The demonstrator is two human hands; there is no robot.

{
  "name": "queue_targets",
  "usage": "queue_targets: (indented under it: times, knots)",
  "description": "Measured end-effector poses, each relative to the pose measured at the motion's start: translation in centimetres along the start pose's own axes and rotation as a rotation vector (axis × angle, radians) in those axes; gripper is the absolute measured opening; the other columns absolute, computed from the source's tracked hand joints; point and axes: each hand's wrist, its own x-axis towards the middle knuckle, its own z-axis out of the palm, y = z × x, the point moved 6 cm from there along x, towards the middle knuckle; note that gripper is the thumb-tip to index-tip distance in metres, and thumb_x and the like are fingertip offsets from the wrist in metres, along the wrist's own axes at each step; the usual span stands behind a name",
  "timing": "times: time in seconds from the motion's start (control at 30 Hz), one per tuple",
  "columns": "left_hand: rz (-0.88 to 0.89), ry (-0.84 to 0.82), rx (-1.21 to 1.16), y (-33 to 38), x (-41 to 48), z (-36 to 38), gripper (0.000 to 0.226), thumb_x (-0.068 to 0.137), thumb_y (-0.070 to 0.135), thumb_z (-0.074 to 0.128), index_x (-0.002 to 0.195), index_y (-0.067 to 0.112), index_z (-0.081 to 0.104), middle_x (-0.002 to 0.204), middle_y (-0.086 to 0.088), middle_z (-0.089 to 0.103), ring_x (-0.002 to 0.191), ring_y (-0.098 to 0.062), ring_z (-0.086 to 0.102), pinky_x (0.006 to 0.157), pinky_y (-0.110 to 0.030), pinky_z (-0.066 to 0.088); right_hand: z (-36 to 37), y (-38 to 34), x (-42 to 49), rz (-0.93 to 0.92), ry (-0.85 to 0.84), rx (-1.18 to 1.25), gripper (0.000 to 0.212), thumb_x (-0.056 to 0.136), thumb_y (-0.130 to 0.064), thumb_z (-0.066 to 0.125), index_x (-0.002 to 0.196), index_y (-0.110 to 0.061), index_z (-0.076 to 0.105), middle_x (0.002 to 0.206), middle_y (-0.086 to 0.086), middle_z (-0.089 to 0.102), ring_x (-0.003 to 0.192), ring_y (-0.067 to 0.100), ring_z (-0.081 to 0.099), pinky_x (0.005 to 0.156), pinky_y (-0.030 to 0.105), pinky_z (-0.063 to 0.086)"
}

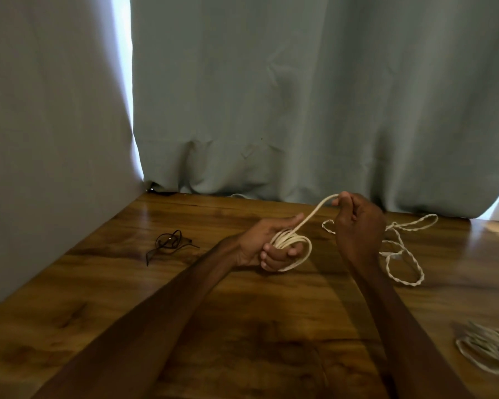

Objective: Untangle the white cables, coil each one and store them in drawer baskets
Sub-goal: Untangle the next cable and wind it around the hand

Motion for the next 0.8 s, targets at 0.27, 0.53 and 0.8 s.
queue_targets:
  times: [0.27,0.53,0.8]
  knots:
    - [0.289,0.117,-0.173,2.6,-1.3,-1.0,0.043,0.108,0.039,0.031,0.083,0.013,0.054,0.047,0.014,0.029,0.039,-0.003,0.021,0.040,-0.019,0.021,6.0,2.2,-5.3,0.145,-0.867,-0.174,0.034,0.100,-0.028,0.056,0.072,-0.019,0.074,0.070,0.003,0.074,0.058,0.019,0.065,0.057,0.027,0.045]
    - [0.545,0.621,-0.455,3.0,-2.9,-7.3,0.049,0.110,0.033,0.033,0.125,-0.005,0.059,0.049,0.011,0.036,0.041,-0.003,0.037,0.044,-0.019,0.034,8.8,-3.6,-9.7,-0.200,-1.065,-0.244,0.045,0.107,-0.043,0.036,0.075,-0.027,0.064,0.073,-0.011,0.068,0.070,0.002,0.062,0.072,0.032,0.048]
    - [0.531,0.935,-0.404,2.6,-3.7,-9.8,0.041,0.111,0.024,0.032,0.104,-0.005,0.060,0.041,0.009,0.039,0.033,-0.005,0.038,0.038,-0.015,0.033,7.4,-5.1,-8.6,-0.286,-0.950,-0.174,0.033,0.103,-0.040,0.041,0.079,-0.029,0.060,0.072,-0.011,0.064,0.067,0.006,0.060,0.067,0.036,0.049]
